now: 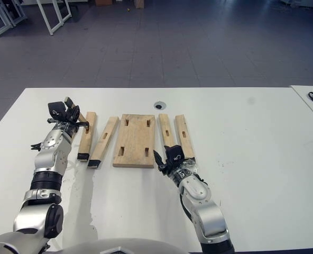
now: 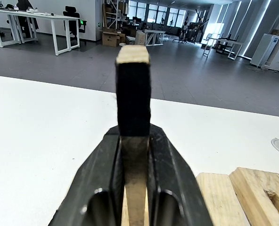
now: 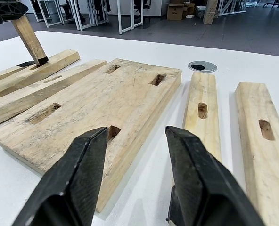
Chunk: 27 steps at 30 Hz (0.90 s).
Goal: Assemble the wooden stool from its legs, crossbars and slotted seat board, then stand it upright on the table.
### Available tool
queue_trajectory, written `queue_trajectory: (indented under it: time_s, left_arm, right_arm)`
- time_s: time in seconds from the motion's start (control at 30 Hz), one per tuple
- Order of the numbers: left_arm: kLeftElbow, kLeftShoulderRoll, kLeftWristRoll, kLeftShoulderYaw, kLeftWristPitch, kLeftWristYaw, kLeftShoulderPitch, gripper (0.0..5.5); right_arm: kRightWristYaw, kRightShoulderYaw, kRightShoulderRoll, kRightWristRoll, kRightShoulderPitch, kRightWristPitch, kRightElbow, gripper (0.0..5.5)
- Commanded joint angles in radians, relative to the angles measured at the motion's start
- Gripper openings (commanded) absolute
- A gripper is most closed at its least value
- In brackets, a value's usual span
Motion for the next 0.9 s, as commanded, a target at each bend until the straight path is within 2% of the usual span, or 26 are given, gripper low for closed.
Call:
queue_trajectory:
  time_s: [0.03, 0.9]
  left_arm:
    - [-0.024, -0.013, 0.012, 0.009, 0.007, 0.002, 0.001, 0.41]
    - [-0.142, -0.065, 0.077, 0.008, 0.063, 0.062, 0.15, 0.41]
  right_arm:
    - [-0.001, -0.006, 0.003, -0.002, -0.008, 0.014, -0.01, 2.22]
    - [0.006, -0.004, -0.001, -0.01, -0.012, 0.017, -0.004, 2.22]
